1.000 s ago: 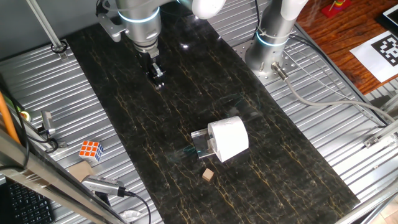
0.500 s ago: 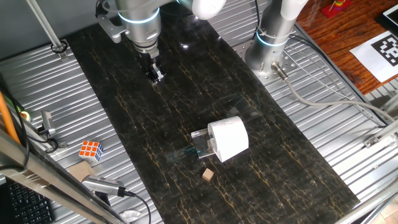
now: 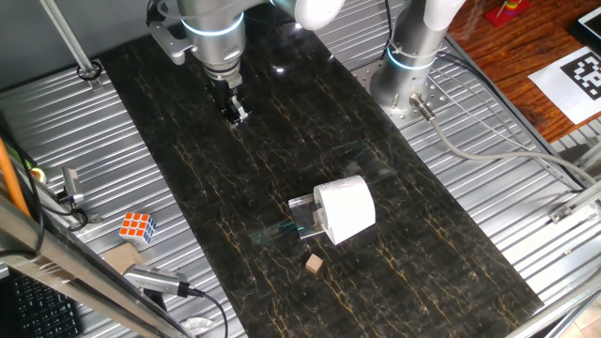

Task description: Take the roll of paper down from the shelf

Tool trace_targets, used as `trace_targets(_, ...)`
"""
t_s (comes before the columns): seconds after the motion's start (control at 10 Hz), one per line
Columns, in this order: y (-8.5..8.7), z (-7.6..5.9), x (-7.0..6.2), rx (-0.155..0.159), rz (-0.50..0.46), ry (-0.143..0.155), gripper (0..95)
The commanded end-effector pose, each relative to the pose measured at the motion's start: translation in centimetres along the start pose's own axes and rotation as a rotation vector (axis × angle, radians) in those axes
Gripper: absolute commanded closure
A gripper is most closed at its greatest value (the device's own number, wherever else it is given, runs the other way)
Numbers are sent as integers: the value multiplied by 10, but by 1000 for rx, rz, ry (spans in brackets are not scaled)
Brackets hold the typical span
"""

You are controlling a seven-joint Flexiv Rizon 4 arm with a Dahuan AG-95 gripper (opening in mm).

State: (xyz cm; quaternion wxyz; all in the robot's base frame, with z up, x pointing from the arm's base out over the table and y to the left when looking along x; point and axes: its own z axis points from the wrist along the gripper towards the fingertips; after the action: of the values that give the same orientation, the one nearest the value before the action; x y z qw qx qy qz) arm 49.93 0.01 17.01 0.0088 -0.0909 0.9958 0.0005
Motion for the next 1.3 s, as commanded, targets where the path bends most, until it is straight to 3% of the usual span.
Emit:
trace_targets(0.1,0,0,-1,0,17,1,950)
trace_targets(0.7,0,0,-1,-5,21,12,950)
trace_targets(1.0,0,1,-1,-10,94,8,950)
trace_targets(1.1,0,1,-1,-10,168,2,950)
trace_targets(1.3,0,1,-1,-9,218,13,950)
